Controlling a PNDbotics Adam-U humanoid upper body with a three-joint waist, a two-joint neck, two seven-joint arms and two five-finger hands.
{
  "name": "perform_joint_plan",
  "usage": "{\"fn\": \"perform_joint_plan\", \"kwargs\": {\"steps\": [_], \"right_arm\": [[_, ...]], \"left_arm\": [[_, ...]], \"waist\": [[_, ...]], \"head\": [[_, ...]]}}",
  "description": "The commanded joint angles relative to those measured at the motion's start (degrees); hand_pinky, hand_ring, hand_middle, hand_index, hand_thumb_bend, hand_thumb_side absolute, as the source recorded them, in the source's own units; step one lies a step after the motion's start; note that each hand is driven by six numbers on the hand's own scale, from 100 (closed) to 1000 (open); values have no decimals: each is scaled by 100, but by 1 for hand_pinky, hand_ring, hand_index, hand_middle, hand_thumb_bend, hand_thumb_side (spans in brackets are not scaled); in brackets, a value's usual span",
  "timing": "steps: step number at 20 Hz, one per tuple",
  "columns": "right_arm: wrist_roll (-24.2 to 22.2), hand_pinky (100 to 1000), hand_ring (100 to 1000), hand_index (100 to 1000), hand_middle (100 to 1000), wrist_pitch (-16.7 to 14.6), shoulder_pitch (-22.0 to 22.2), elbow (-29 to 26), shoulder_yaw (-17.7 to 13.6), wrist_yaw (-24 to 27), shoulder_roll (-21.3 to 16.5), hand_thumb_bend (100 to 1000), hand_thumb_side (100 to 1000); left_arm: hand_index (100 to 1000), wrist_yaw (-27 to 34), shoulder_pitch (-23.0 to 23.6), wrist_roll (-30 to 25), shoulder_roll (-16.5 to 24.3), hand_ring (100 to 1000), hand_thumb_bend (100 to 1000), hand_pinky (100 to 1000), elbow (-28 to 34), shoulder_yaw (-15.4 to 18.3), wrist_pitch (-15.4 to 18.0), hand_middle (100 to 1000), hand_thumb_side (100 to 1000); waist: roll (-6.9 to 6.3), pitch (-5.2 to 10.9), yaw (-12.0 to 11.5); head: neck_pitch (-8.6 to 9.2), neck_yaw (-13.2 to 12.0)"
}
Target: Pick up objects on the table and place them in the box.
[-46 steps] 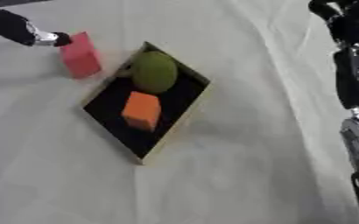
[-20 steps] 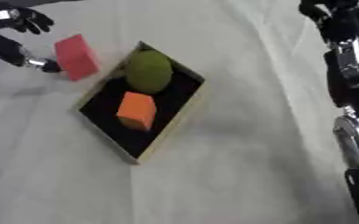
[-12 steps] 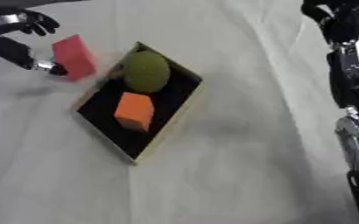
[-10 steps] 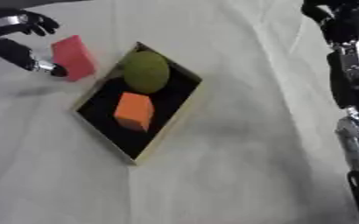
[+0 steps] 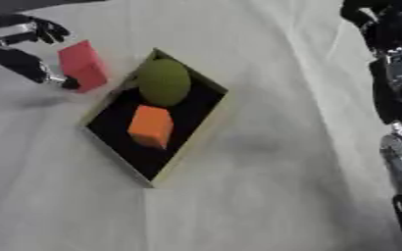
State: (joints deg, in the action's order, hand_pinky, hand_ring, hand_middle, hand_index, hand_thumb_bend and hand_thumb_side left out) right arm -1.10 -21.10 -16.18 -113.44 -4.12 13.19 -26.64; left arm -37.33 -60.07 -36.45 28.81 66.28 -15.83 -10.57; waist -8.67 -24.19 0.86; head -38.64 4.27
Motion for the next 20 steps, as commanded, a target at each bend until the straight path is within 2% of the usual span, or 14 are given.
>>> {"fn": "perform_joint_plan", "kwargs": {"steps": [1, 9, 10, 11, 13, 14, 17, 18, 19, 20], "right_arm": [[-38, 887, 943, 809, 695, 3, -67, -116, 2, -30, -30, 100, 639], [-46, 888, 945, 810, 695, 35, -67, -116, 8, -58, -2, 100, 640], [-45, 888, 945, 810, 695, 35, -66, -116, 7, -59, 1, 100, 640], [-44, 888, 945, 810, 695, 34, -64, -116, 7, -60, 2, 100, 640], [-41, 888, 945, 810, 695, 37, -58, -116, 5, -64, 5, 100, 640], [-35, 888, 945, 810, 694, 40, -58, -116, 3, -63, 7, 100, 641], [-15, 888, 945, 809, 694, 47, -64, -116, 1, -56, 12, 100, 640], [-11, 888, 945, 809, 694, 48, -64, -116, 0, -54, 15, 100, 641], [-7, 888, 945, 809, 694, 51, -64, -116, -1, -54, 18, 100, 641], [-2, 889, 946, 810, 694, 54, -61, -116, -3, -55, 21, 100, 641]], "left_arm": [[934, 57, -124, 151, 77, 893, 682, 952, -8, 120, -43, 837, 439], [871, 159, -123, 408, 42, 854, 518, 910, -93, 139, -189, 769, 451], [836, 156, -122, 422, 44, 835, 449, 899, -101, 138, -205, 734, 408], [830, 149, -121, 436, 45, 831, 438, 897, -106, 137, -221, 727, 402], [777, 174, -118, 440, 42, 786, 345, 871, -103, 136, -239, 664, 363], [751, 204, -118, 421, 40, 756, 290, 848, -98, 129, -240, 634, 311], [740, 261, -112, 270, 32, 740, 257, 831, -62, 72, -151, 621, 231], [734, 266, -107, 203, 28, 735, 257, 827, -55, 59, -94, 615, 161], [733, 266, -103, 143, 25, 734, 254, 827, -55, 55, -45, 615, 154], [706, 265, -101, 103, 21, 707, 178, 811, -59, 60, -14, 583, 106]], "waist": [[-42, 32, 11], [-55, -2, 40], [-54, -3, 41], [-52, -3, 41], [-49, -1, 37], [-47, 2, 34], [-34, 8, 35], [-30, 11, 38], [-26, 13, 42], [-23, 16, 46]], "head": [[100, -23], [95, -32], [94, -32], [91, -31], [77, -33], [72, -35], [65, -47], [61, -51], [59, -55], [55, -57]]}}
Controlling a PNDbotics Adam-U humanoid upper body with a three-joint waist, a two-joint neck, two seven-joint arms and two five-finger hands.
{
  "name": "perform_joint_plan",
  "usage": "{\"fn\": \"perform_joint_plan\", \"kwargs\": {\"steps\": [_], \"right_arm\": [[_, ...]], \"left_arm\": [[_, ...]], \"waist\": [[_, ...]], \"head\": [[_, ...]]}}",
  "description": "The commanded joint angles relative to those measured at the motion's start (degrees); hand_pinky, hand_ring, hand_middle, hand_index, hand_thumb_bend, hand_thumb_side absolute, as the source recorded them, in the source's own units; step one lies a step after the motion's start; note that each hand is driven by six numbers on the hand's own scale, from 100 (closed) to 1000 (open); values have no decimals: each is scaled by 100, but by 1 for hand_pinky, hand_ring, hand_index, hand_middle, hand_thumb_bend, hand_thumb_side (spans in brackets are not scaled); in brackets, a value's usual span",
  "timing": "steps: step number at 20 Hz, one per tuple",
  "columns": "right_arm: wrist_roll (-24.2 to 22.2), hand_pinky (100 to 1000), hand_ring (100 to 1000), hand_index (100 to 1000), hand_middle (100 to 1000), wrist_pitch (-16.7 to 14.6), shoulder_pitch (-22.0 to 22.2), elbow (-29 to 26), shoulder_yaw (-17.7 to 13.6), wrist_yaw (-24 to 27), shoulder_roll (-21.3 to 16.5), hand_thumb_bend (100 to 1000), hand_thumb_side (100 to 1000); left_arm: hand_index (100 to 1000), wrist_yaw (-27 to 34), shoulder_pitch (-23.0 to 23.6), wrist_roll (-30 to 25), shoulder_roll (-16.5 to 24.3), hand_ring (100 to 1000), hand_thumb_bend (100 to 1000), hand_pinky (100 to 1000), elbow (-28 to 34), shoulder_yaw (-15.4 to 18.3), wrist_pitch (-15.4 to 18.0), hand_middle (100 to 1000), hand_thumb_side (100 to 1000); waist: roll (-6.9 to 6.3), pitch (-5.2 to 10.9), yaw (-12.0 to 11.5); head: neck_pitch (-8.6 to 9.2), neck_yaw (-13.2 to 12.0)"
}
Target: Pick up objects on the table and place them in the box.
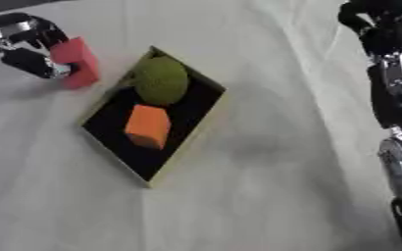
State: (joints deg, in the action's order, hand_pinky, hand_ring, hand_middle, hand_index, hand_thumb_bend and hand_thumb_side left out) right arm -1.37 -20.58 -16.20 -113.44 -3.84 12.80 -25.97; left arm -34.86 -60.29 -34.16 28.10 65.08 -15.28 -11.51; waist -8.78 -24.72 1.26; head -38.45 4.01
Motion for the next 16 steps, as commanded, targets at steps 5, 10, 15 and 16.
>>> {"fn": "perform_joint_plan", "kwargs": {"steps": [5, 10, 15, 16], "right_arm": [[43, 889, 946, 809, 694, 34, -33, -116, -31, -33, -38, 100, 641], [60, 888, 945, 809, 693, 32, -4, -116, -37, -34, -63, 100, 639], [69, 888, 944, 808, 693, 13, 37, -116, -36, -22, -105, 100, 637], [72, 888, 944, 808, 693, 11, 43, -116, -37, -20, -112, 100, 637]], "left_arm": [[673, 139, -78, -9, 116, 665, 100, 780, 206, 55, 34, 545, 134], [664, 325, -93, 45, 240, 654, 100, 772, 646, 32, 1, 535, 159], [661, 572, -123, -24, 387, 647, 100, 766, 1453, -49, -48, 533, 147], [662, 627, -106, -57, 426, 647, 100, 766, 1640, -104, -54, 534, 140]], "waist": [[-5, 91, 7], [9, 149, -21], [36, 227, -78], [42, 240, -90]], "head": [[1, -21], [-49, -2], [-139, 33], [-155, 42]]}}
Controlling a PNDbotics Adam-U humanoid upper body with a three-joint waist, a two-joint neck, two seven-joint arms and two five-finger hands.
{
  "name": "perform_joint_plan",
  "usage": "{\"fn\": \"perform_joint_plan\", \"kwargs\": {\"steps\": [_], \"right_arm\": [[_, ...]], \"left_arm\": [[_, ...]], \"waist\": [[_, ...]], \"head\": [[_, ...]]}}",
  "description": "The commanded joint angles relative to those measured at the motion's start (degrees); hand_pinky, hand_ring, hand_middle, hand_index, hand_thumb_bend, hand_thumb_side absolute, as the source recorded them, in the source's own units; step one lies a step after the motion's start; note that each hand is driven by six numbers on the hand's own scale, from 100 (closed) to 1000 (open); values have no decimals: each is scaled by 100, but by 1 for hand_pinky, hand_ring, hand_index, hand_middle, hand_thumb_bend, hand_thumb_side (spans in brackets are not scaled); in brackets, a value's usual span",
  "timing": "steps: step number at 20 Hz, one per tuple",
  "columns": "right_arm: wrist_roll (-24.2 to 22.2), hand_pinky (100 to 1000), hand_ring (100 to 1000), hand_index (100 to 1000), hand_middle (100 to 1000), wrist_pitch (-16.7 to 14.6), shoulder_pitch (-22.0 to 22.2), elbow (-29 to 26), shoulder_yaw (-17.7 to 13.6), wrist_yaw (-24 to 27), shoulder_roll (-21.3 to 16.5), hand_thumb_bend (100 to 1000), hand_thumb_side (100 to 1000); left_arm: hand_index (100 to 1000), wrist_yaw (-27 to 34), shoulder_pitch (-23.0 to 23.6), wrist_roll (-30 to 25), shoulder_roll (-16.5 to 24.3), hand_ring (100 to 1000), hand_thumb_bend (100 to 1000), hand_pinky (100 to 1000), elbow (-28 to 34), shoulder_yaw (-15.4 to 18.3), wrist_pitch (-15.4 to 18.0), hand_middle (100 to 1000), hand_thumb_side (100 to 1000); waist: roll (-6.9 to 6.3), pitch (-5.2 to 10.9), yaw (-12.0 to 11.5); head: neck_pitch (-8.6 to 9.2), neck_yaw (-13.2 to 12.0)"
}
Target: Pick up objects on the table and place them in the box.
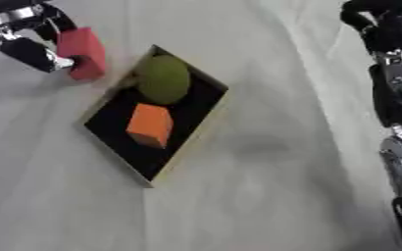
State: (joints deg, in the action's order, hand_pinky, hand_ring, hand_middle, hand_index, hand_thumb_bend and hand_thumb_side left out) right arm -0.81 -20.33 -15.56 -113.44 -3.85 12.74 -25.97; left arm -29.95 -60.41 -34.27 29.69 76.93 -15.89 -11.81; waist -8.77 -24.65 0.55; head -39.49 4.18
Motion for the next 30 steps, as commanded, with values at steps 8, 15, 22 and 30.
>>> {"fn": "perform_joint_plan", "kwargs": {"steps": [8, 15, 22, 30], "right_arm": [[32, 887, 941, 808, 692, -55, -13, -116, -44, 27, -158, 100, 634], [42, 887, 941, 808, 692, -77, -14, -116, -56, 39, -162, 100, 633], [50, 888, 942, 808, 691, -73, -16, -116, -63, 20, -149, 100, 633], [31, 888, 944, 809, 691, -65, -14, -116, -54, 4, -105, 100, 633]], "left_arm": [[663, 855, 446, -316, 875, 646, 100, 765, 2294, -577, -132, 534, 149], [663, 1160, 790, -411, 1180, 643, 100, 759, 3389, -800, -372, 533, 150], [664, 1092, 1043, -252, 1335, 640, 100, 753, 3763, -985, -283, 534, 146], [662, 662, 1164, -223, 1106, 638, 100, 751, 3757, -1127, -370, 532, 163]], "waist": [[87, 305, -77], [135, 307, -116], [146, 272, -135], [190, 246, -133]], "head": [[-110, 157], [-122, 173], [-70, 154], [46, 208]]}}
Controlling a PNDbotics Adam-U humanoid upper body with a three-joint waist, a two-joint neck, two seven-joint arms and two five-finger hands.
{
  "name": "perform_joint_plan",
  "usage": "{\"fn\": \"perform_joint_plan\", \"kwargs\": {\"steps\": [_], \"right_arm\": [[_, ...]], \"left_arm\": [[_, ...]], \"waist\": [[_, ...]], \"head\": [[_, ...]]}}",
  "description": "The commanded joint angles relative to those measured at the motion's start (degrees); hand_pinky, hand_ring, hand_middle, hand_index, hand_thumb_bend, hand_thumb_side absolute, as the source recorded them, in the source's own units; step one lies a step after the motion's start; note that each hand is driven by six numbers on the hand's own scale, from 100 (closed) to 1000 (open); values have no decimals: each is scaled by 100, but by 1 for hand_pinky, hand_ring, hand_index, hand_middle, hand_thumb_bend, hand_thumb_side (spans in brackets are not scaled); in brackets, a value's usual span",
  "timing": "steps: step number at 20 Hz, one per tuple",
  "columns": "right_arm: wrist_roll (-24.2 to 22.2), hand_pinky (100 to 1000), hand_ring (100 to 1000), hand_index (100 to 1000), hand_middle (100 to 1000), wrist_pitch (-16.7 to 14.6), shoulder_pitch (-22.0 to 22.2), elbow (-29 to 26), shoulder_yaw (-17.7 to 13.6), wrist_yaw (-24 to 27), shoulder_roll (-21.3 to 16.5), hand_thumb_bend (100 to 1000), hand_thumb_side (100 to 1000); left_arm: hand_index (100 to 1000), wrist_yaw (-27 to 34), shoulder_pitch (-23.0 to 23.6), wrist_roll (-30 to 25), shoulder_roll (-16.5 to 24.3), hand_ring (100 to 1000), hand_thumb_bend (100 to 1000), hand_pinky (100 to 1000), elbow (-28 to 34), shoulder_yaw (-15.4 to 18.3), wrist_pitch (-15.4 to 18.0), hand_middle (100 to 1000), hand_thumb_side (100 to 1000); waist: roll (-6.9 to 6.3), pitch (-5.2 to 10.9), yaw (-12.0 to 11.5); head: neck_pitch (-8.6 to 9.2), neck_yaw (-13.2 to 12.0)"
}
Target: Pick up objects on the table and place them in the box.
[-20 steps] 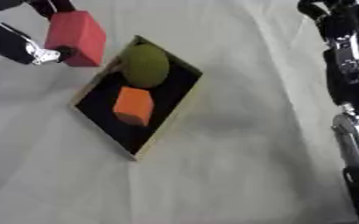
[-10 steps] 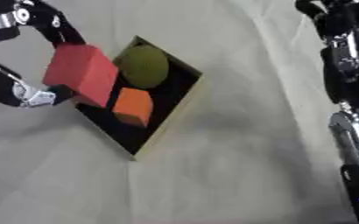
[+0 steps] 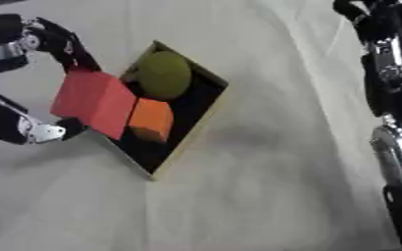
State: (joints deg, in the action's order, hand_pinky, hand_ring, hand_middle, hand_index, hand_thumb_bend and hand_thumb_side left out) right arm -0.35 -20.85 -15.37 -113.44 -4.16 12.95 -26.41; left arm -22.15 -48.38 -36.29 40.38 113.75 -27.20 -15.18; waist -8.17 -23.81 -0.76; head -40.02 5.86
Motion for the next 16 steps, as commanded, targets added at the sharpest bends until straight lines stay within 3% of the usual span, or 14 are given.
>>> {"fn": "perform_joint_plan", "kwargs": {"steps": [1, 9, 16], "right_arm": [[-18, 888, 944, 809, 691, -11, -33, -116, -22, -18, -56, 100, 633], [-23, 889, 945, 809, 689, 7, -15, -116, -27, -35, -19, 100, 633], [-34, 889, 946, 810, 689, 12, 4, -116, -23, -70, -7, 100, 633]], "left_arm": [[664, -164, -35, -45, 17, 639, 100, 751, 60, -17, -33, 533, 164], [666, -621, 94, -58, 22, 642, 108, 750, -179, -115, 166, 535, 131], [665, -693, 375, 448, 280, 642, 105, 751, 81, 351, 276, 532, 104]], "waist": [[134, 161, 1], [141, 143, 25], [157, 120, -14]], "head": [[114, 47], [139, 8], [145, 46]]}}
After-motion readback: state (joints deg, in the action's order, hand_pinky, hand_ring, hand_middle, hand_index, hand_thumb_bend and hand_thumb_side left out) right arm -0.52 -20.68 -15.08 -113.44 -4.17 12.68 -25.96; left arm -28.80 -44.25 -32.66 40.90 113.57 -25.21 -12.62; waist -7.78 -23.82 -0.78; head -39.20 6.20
